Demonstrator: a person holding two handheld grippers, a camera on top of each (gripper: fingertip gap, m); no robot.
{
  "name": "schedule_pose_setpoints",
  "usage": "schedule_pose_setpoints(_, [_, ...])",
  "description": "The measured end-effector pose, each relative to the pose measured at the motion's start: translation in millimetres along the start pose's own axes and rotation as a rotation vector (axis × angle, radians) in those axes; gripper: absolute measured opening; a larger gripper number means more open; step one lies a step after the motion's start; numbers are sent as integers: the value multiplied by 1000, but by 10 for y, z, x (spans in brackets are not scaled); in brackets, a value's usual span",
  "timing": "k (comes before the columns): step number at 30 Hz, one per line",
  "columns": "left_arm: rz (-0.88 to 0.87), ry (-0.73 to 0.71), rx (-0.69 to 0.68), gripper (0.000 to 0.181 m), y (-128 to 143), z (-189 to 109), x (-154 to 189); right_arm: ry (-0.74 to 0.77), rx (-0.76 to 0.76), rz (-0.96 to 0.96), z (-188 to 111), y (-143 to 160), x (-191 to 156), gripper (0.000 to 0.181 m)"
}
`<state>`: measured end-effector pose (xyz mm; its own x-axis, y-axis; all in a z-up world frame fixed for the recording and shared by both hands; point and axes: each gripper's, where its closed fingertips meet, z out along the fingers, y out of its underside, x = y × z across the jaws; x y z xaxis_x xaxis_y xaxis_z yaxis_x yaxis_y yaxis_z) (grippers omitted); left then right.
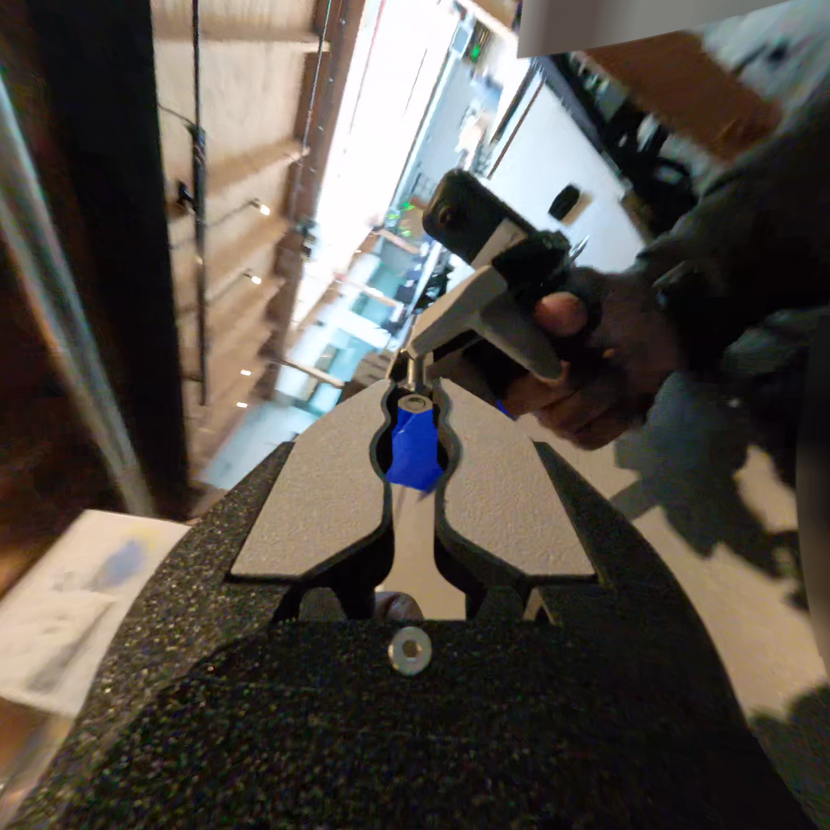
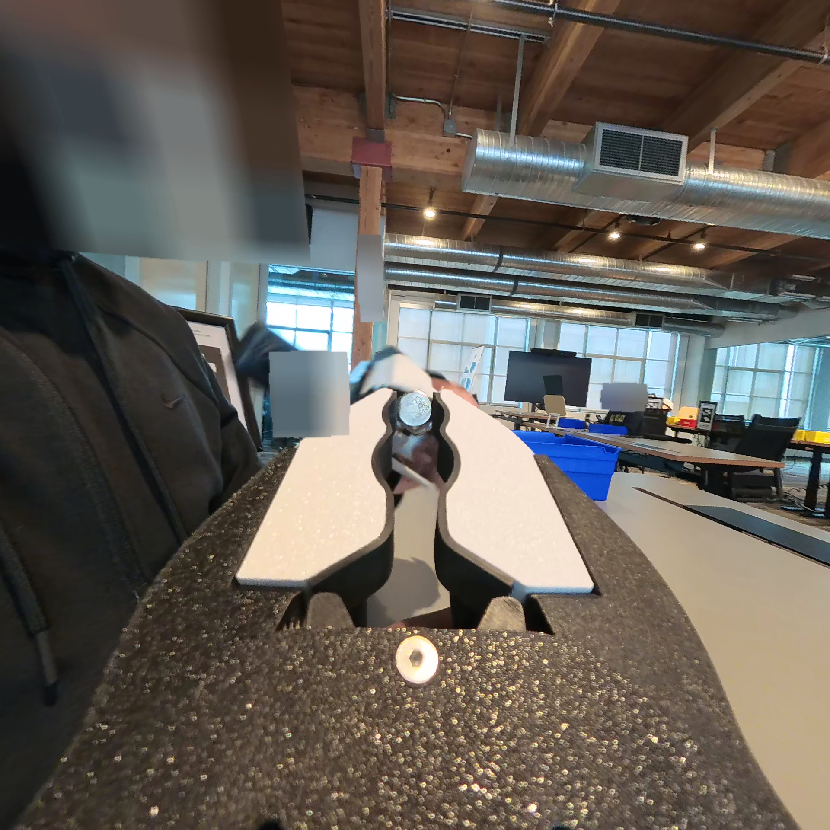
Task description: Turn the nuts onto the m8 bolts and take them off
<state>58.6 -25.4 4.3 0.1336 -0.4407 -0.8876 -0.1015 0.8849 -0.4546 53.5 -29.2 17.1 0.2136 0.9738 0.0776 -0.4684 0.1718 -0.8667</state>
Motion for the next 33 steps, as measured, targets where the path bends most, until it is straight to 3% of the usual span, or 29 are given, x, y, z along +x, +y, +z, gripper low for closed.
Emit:
schedule_pose_setpoints(1, [34, -14, -1, 14, 0, -2, 0, 1, -1, -1, 2, 2, 1, 15])
schedule_pose_setpoints(3, [-82, -11, 66, 15, -60, -24, -21, 2, 5, 0, -2, -9, 2, 15])
schedule_pose_setpoints(7, [-537, 39, 235, 19, -176, -116, -197, 11, 25, 8, -21, -45, 24, 15])
schedule_pose_setpoints(12, [-1088, 286, 213, 34, -8, -34, -72, 11, 26, 10, -20, -44, 30, 15])
schedule_pose_setpoints(16, [-1233, 340, 246, 29, 4, 14, -9, 13, 21, 9, -17, -35, 31, 15])
schedule_pose_setpoints(18, [-1238, 342, 244, 17, -10, 36, 5, 14, 12, 5, -10, -18, 30, 15])
schedule_pose_setpoints(20, [-1122, 282, 230, 14, -8, 55, -6, 26, 12, 3, -13, -20, 50, 15])
schedule_pose_setpoints(22, [-860, 180, 170, 14, 10, 71, -3, 29, 19, 9, -21, -30, 61, 15])
schedule_pose_setpoints(25, [-271, -5, 64, 14, 21, 64, -7, 17, 22, 11, -21, -36, 41, 15])
schedule_pose_setpoints(27, [-2, -82, 8, 14, 36, 53, -13, 14, 17, 9, -15, -29, 33, 15])
schedule_pose_setpoints(29, [-53, -86, 37, 17, 4, 36, -35, 19, 19, 10, -19, -32, 43, 15])
schedule_pose_setpoints(33, [-544, 5, 228, 27, -105, -66, -175, 24, 52, 25, -51, -91, 62, 15])
